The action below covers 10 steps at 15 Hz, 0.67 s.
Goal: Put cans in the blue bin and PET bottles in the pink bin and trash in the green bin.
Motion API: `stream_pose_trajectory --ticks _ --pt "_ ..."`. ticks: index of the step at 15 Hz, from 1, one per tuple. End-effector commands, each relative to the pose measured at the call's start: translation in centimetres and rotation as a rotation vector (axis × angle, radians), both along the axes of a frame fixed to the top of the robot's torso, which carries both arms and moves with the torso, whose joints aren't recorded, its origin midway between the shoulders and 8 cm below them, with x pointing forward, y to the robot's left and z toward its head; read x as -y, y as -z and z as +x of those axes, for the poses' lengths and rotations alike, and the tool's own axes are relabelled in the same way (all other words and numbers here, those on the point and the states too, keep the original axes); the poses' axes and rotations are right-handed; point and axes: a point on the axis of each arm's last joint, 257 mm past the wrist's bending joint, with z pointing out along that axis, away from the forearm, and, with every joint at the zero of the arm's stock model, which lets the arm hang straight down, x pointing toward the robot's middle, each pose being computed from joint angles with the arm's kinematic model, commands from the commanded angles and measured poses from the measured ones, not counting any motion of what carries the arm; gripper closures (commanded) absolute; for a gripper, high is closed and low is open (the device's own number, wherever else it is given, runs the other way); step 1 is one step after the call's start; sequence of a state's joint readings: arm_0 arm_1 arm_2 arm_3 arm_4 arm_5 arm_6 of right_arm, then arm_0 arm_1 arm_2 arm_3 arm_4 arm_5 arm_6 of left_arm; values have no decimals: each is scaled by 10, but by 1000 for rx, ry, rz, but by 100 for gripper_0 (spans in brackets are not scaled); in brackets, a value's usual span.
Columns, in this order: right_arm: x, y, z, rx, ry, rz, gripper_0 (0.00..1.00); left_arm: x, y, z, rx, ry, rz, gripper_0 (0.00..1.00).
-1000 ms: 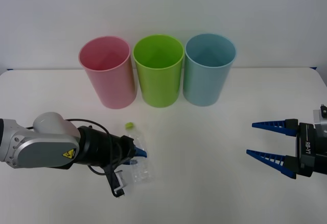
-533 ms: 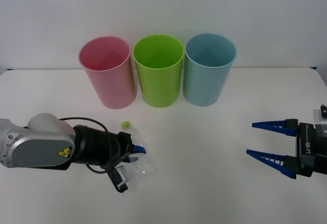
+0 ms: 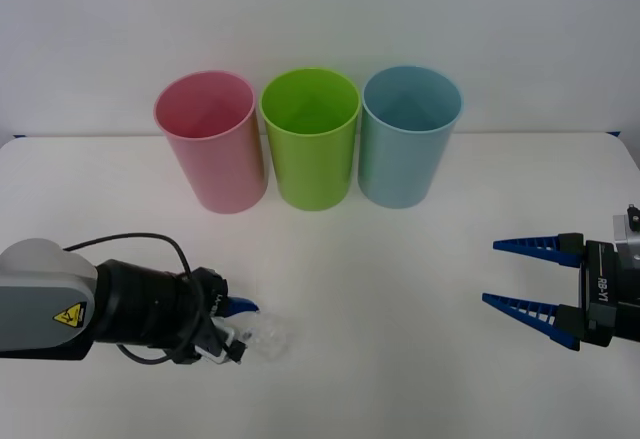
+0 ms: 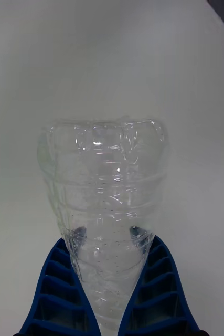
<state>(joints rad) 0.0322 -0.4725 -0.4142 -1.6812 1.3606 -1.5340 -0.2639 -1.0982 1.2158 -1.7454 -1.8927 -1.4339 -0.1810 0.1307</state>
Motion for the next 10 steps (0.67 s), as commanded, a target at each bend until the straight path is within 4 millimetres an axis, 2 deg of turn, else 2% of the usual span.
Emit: stream_pose_trajectory --ticks 1,5,7,10 --pt "0 0 0 0 0 0 22 11 -20 -22 -175 -175 -121 100" --pt "0 0 0 0 0 0 22 26 -58 -14 -291 -375 -295 100" --pt "0 0 0 0 0 0 22 25 -75 7 -296 -474 -384 100" --pt "0 0 0 0 0 0 22 17 -95 27 -352 -613 -513 100"
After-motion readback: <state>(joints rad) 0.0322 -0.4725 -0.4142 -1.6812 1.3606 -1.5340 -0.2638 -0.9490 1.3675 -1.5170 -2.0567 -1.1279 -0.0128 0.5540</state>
